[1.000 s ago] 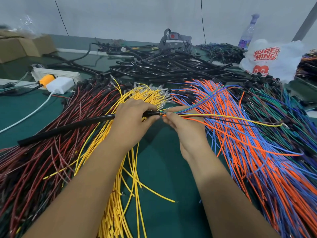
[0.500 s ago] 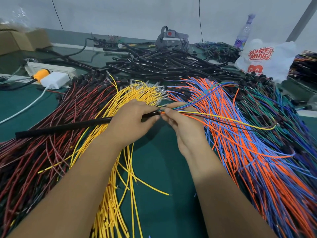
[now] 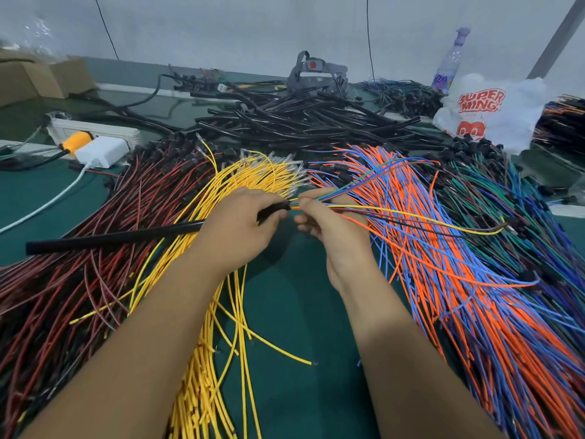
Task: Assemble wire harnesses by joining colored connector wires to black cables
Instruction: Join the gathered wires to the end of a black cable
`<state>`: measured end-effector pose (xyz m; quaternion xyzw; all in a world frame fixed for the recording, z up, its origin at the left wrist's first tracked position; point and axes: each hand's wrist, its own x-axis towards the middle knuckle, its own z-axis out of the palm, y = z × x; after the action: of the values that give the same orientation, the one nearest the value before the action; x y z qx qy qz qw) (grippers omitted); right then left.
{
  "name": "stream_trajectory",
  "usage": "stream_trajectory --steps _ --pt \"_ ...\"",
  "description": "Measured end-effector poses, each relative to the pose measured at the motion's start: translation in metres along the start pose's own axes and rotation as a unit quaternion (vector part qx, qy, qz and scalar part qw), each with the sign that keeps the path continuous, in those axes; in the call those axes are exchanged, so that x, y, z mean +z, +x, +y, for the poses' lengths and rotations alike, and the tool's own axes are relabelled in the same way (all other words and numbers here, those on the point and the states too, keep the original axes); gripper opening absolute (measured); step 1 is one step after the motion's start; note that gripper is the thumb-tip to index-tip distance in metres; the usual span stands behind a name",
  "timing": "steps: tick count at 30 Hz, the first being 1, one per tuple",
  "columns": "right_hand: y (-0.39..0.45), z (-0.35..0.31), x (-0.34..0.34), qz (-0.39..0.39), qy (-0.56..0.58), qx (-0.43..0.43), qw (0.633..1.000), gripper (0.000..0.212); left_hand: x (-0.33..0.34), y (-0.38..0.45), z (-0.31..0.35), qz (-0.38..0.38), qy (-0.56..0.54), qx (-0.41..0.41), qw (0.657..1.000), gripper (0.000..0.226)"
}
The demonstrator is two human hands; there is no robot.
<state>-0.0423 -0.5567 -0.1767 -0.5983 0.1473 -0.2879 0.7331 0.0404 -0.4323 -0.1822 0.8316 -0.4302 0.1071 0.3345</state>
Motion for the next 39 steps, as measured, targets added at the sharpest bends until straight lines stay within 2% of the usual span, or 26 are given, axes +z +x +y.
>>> stream_trajectory --steps 1,3,5,7,10,16,19,22,24,26,29,33,36,39 --pt "0.0 -0.002 0.0 0.005 0.011 0.014 1.0 0.019 0.0 0.0 0.0 -0.004 0.005 0.002 1.0 0.012" --pt "0.0 -0.005 0.0 0.006 0.022 0.042 0.999 0.033 -0.001 -0.002 0.001 -0.01 0.009 0.004 1.0 0.01" --pt "0.0 -0.005 -0.001 0.009 -0.003 0.043 0.999 0.052 -0.001 -0.003 0.003 -0.011 0.002 0.005 1.0 0.015" --pt "-0.001 -0.004 -0.001 0.018 -0.046 0.026 0.998 0.061 -0.001 -0.004 0.007 -0.017 -0.003 0.01 1.0 0.024" --pt "-0.003 -0.001 0.0 0.014 -0.09 0.005 0.996 0.054 -0.001 -0.003 0.011 -0.023 -0.029 0.015 0.999 0.025" --pt "-0.005 0.001 0.001 -0.042 -0.08 -0.006 0.996 0.036 0.0 -0.002 0.02 -0.035 -0.08 0.01 0.996 0.02" --pt "-0.003 -0.005 -0.001 -0.032 0.003 0.033 0.999 0.028 -0.001 0.0 0.018 -0.042 -0.125 -0.015 0.991 0.029" --pt "0.003 -0.014 -0.01 0.007 0.174 0.083 0.981 0.029 -0.003 -0.001 0.012 -0.04 -0.157 -0.044 0.986 0.025" --pt "0.005 -0.018 -0.017 0.025 0.25 0.091 0.964 0.035 -0.004 -0.003 0.007 -0.042 -0.135 -0.046 0.989 0.021" --pt "0.006 -0.019 -0.02 0.031 0.274 0.088 0.957 0.037 -0.006 -0.003 0.003 -0.048 -0.102 -0.052 0.992 0.015" --pt "0.006 -0.015 -0.016 0.069 0.238 0.085 0.965 0.042 -0.008 -0.004 -0.003 -0.061 -0.042 -0.054 0.996 0.012" --pt "0.007 -0.008 -0.009 0.139 0.093 0.031 0.985 0.051 -0.009 -0.006 -0.007 -0.057 0.034 -0.049 0.997 0.012" --pt "0.005 -0.004 -0.004 0.138 0.025 -0.001 0.99 0.048 -0.009 -0.006 -0.006 -0.055 0.04 -0.044 0.997 0.009" --pt "0.001 -0.001 0.001 0.102 0.001 -0.002 0.995 0.048 -0.007 -0.005 -0.002 -0.045 0.025 -0.02 0.998 0.01"
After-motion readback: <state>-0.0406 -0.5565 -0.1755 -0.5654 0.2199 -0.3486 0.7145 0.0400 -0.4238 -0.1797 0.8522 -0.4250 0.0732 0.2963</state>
